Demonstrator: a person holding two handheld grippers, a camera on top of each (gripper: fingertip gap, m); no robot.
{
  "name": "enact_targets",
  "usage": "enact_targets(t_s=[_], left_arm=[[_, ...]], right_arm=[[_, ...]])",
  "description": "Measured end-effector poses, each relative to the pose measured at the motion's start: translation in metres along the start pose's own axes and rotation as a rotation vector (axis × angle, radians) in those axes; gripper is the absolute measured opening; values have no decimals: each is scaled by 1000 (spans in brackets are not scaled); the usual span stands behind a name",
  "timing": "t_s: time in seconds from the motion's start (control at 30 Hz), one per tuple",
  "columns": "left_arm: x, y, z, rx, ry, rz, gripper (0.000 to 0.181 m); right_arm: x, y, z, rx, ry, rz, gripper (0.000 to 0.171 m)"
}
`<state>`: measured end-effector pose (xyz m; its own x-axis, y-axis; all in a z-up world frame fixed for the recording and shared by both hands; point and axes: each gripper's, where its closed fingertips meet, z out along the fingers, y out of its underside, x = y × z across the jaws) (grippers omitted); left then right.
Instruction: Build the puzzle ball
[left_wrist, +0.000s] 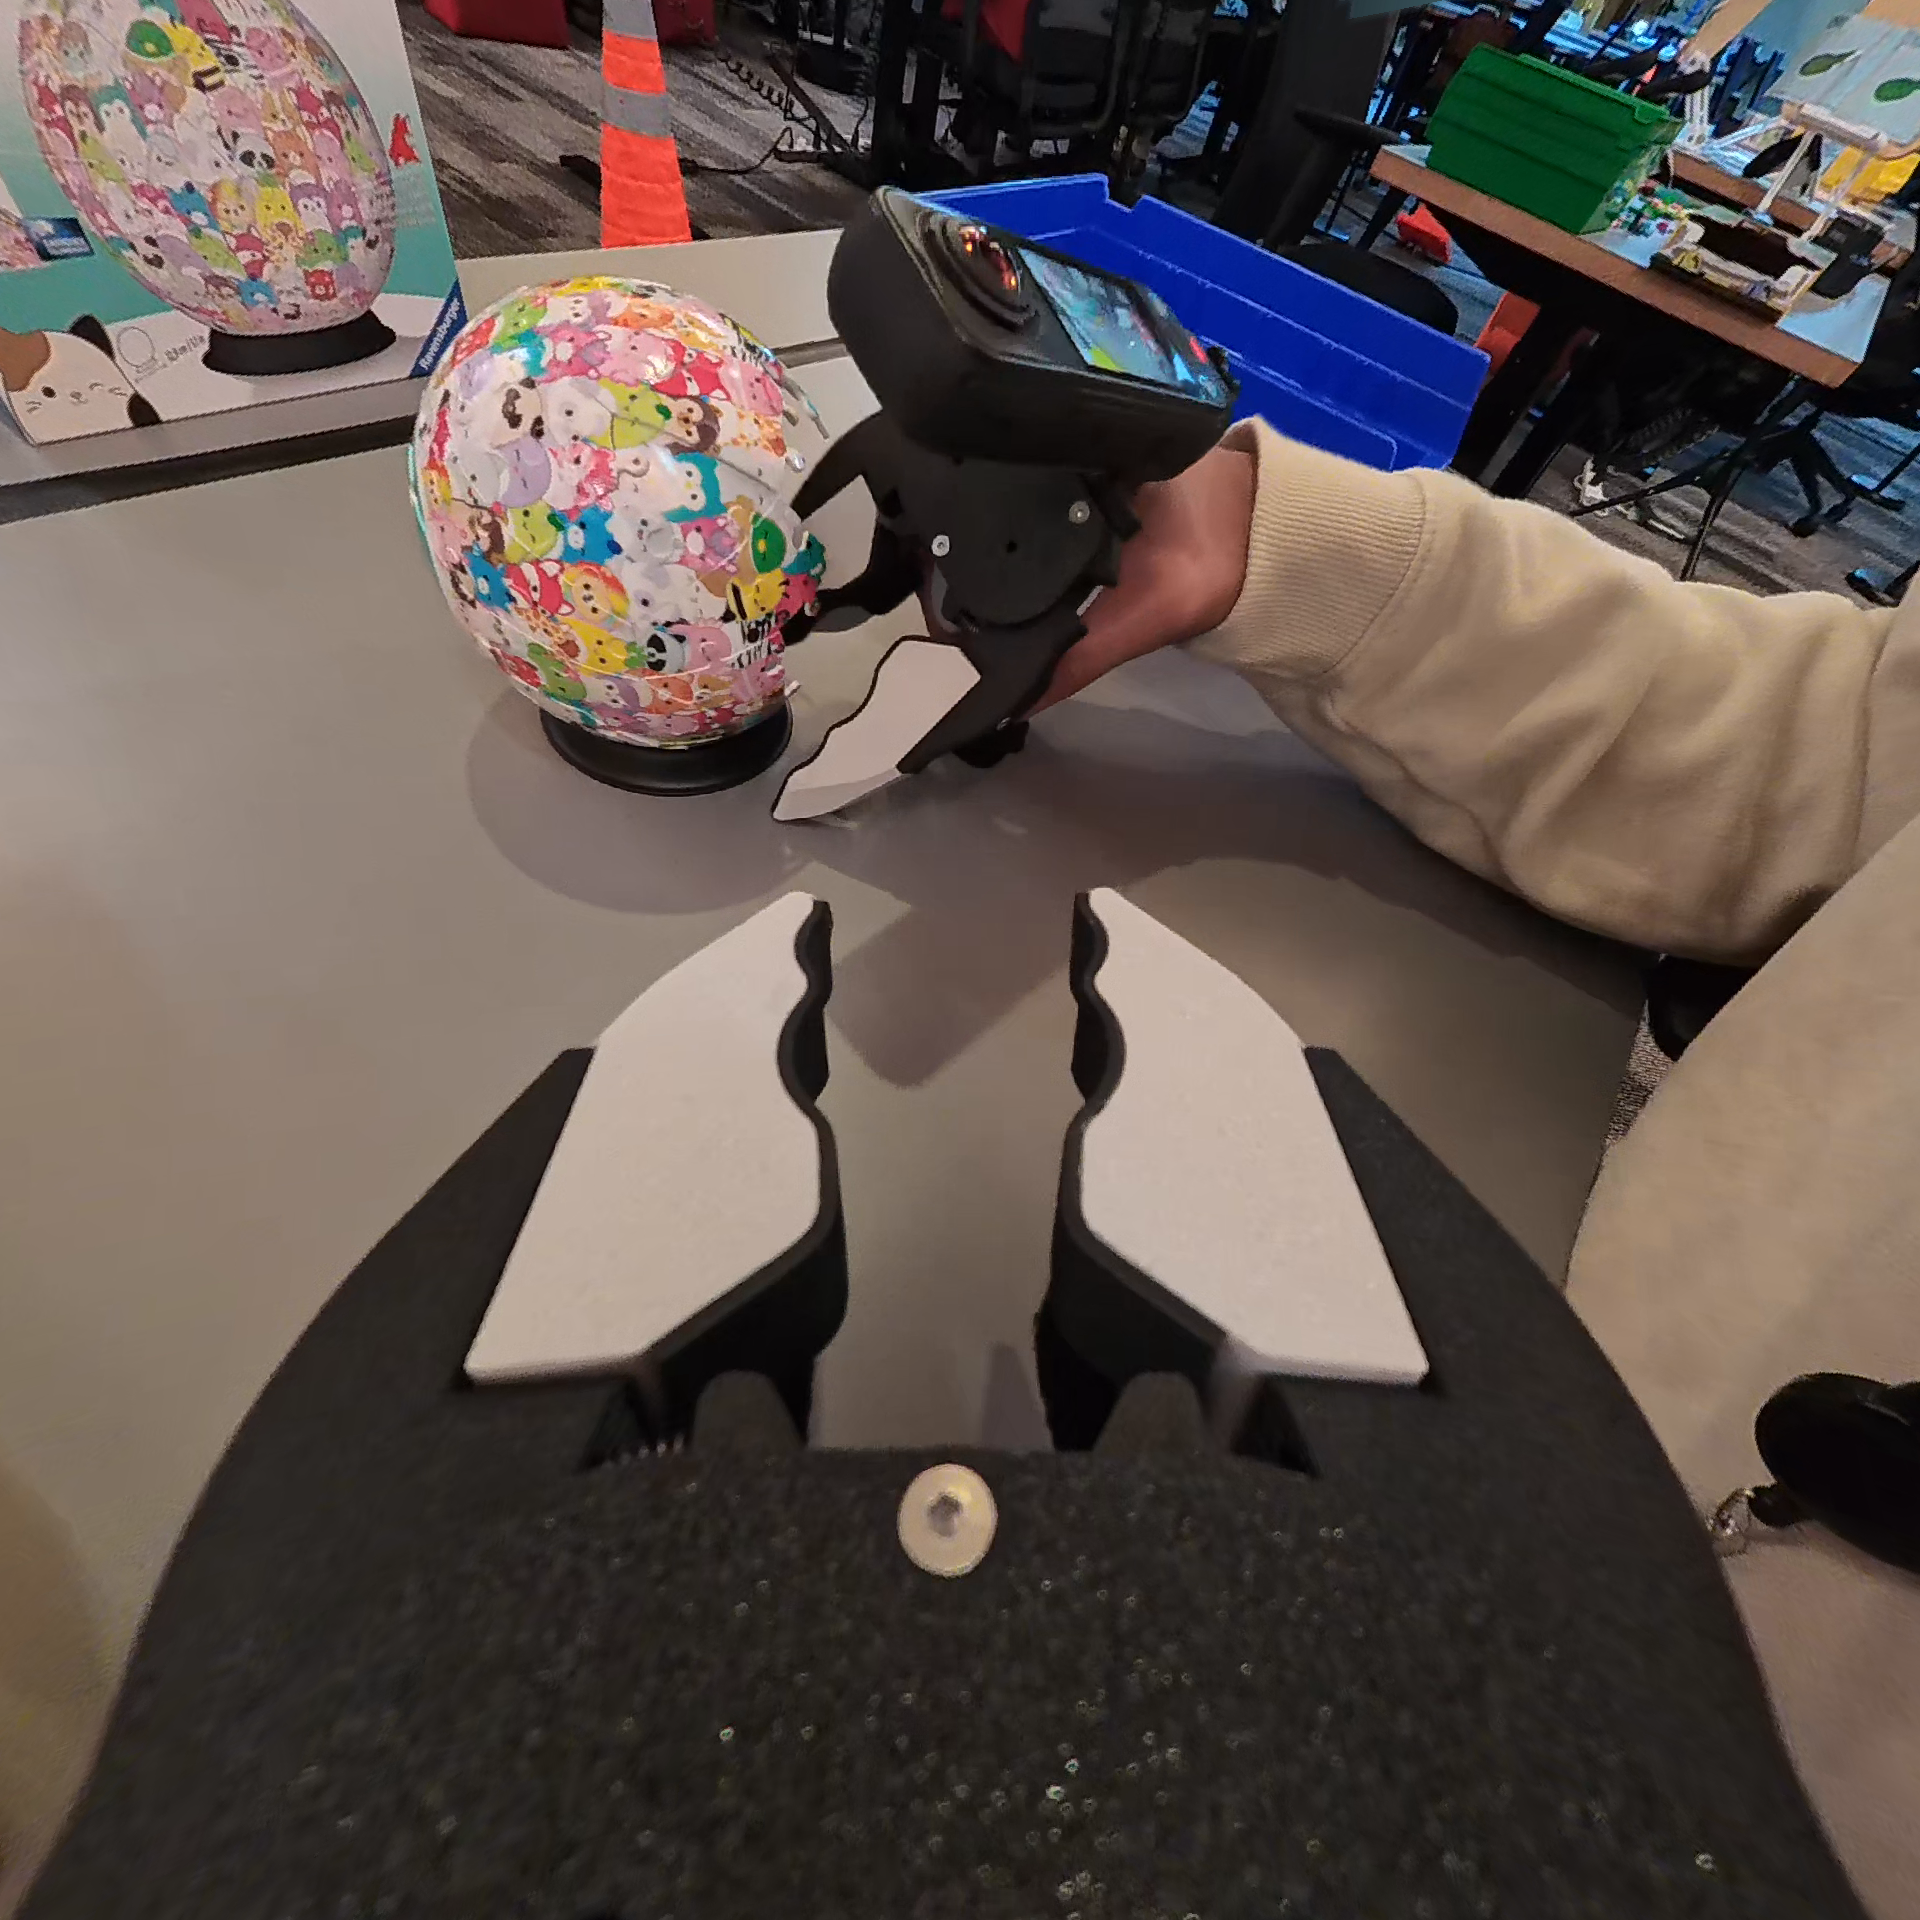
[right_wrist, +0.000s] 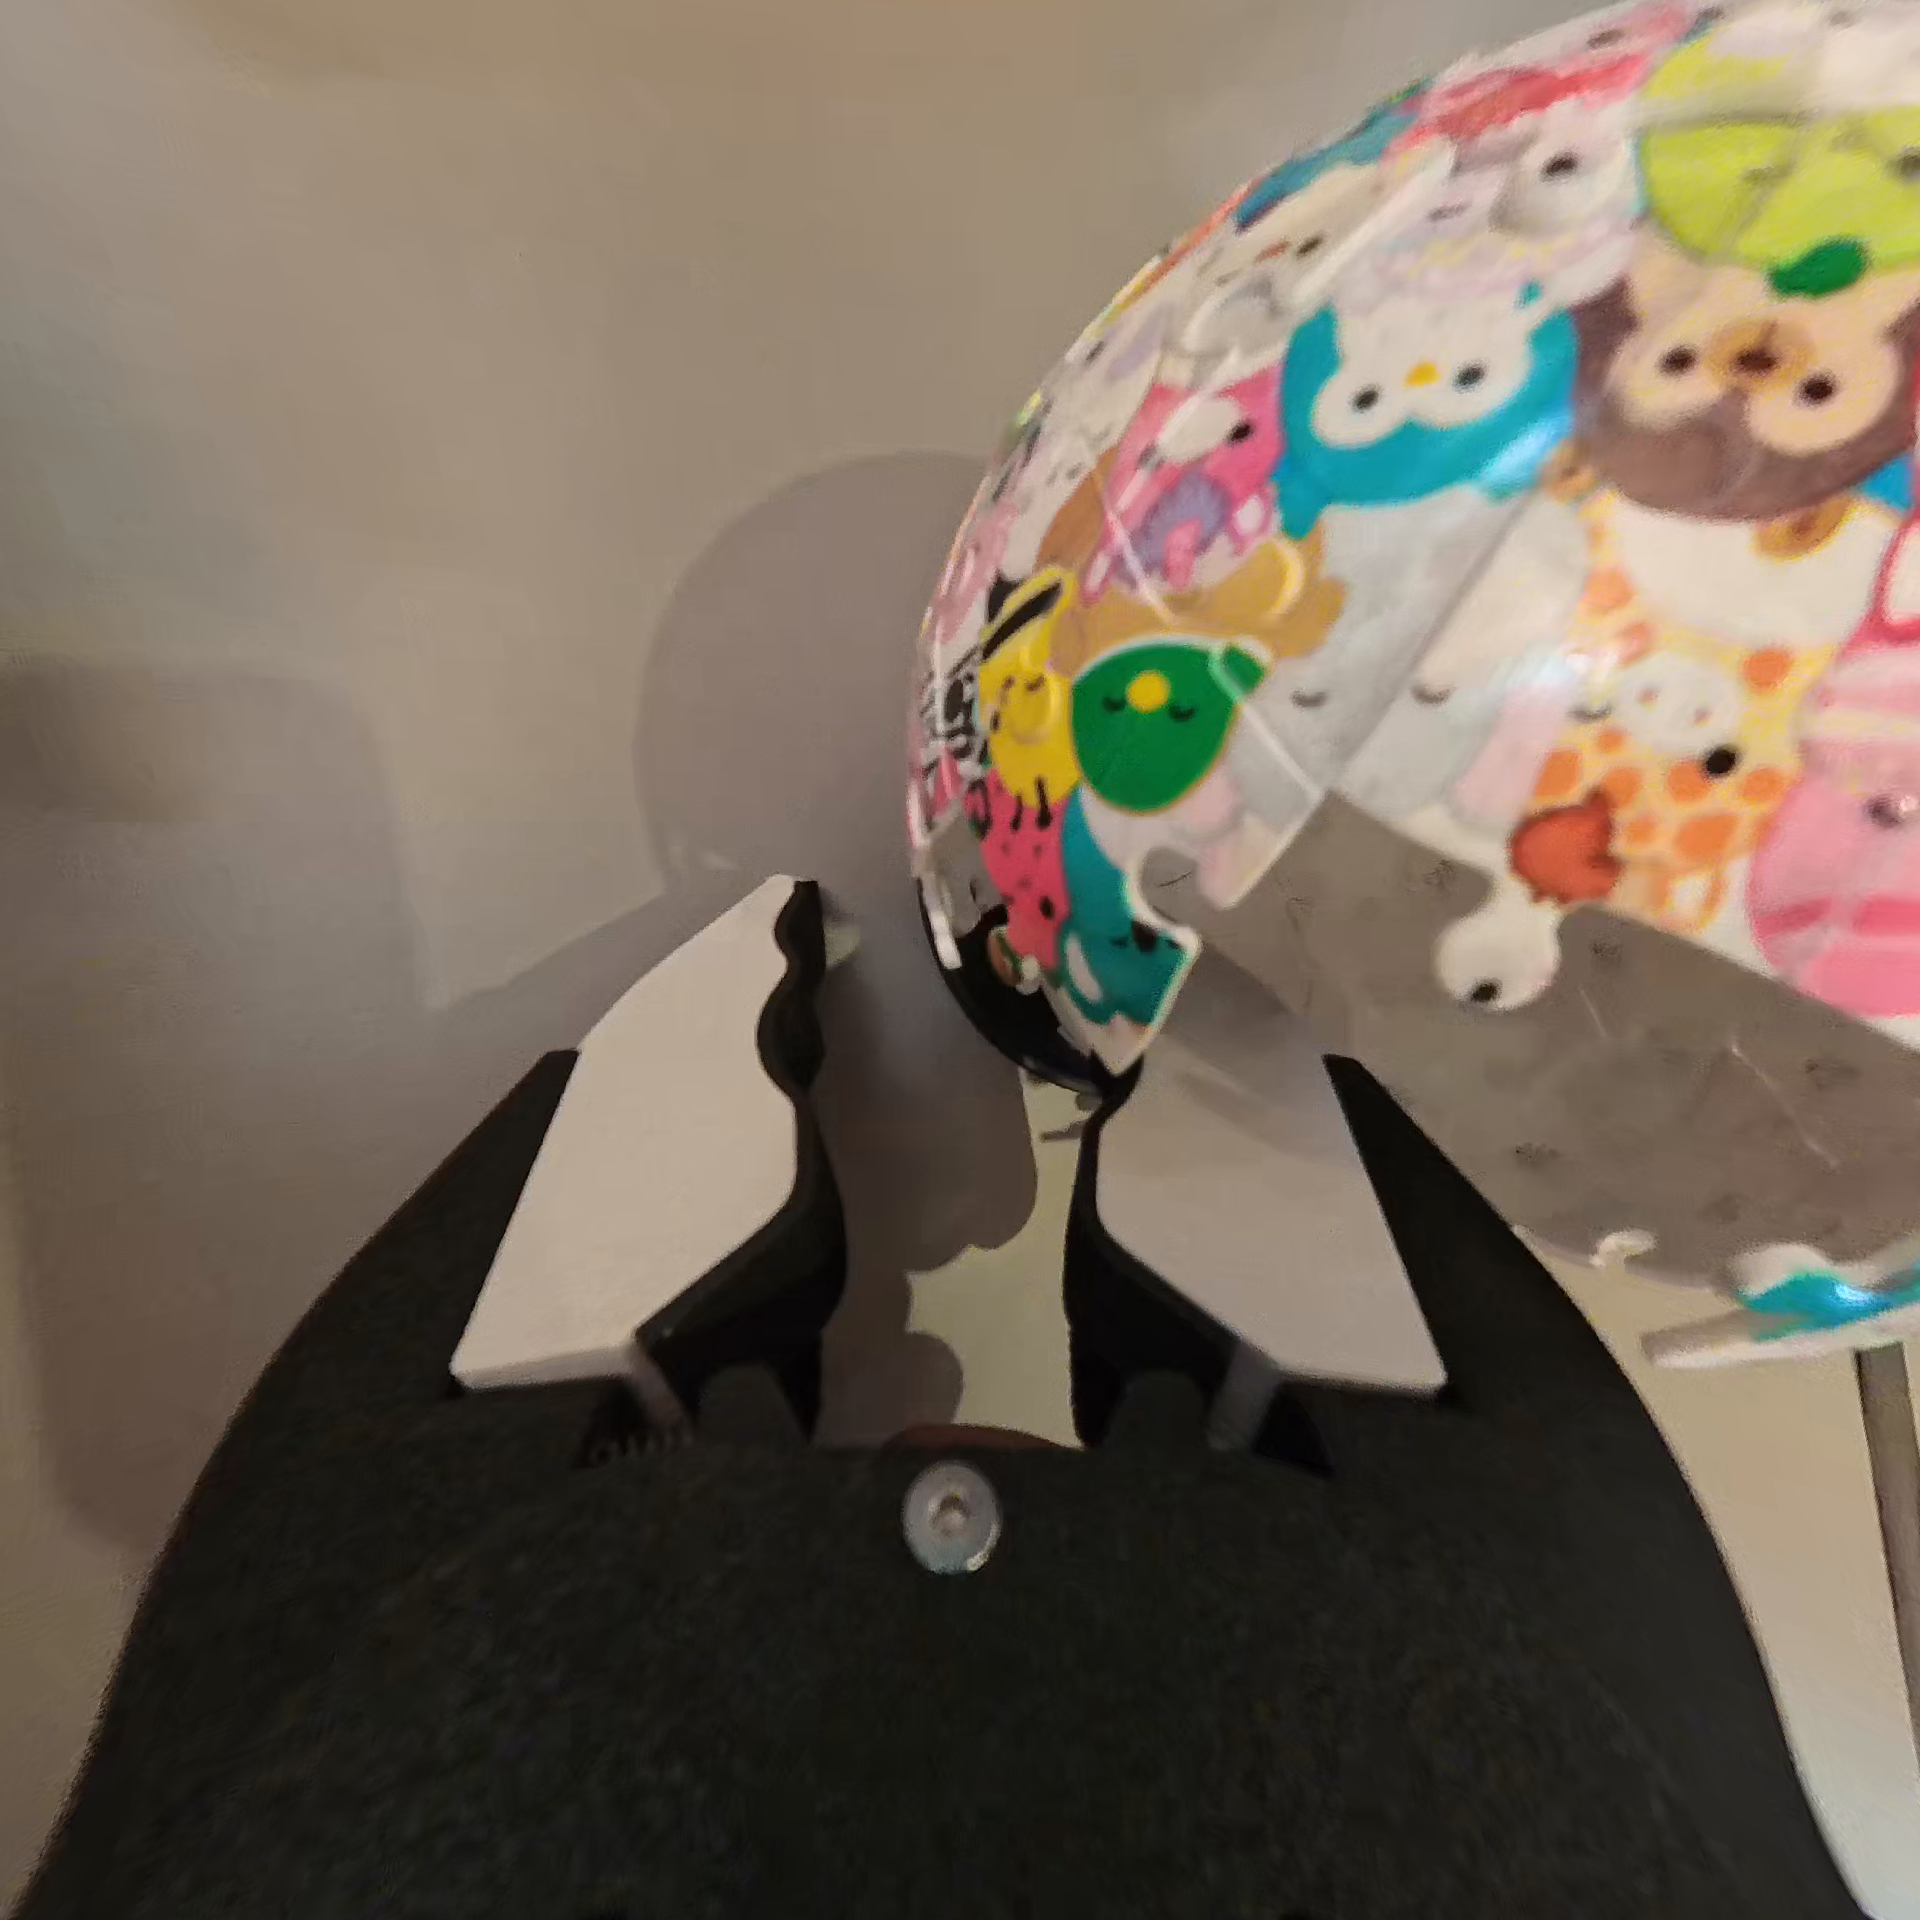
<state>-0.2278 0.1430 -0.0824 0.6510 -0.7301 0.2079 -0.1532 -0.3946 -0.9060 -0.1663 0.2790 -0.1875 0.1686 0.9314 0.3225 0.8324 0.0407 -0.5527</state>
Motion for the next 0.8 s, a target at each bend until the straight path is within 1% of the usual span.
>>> enact_targets(t_s=[0.1, 0.2, 0.37, 0.5, 0.57, 0.6, 0.7, 0.8], left_arm=[[0, 0, 1, -2, 2, -4, 44], [-1, 1, 2, -7, 1, -4, 44], [0, 1, 4, -10, 4, -7, 44], [0, 2, 5, -12, 7, -7, 44], [0, 2, 5, -12, 6, -6, 44], [0, 2, 5, -12, 6, -8, 44], [1, 2, 5, -15, 6, -9, 44], [1, 2, 5, -16, 1, -7, 44]], right_arm=[[-1, 1, 0, -12, -2, 31, 47], [-3, 1, 0, -22, -7, 47, 41], [-4, 2, -1, -36, 13, 44, 40], [-3, 2, 0, -5, 7, 48, 40], [-4, 1, -1, 10, -1, 8, 40], [-4, 1, -1, 24, -1, -16, 41], [-4, -1, -5, 73, 7, -93, 57], [-2, 3, -10, 73, 35, -146, 60]])
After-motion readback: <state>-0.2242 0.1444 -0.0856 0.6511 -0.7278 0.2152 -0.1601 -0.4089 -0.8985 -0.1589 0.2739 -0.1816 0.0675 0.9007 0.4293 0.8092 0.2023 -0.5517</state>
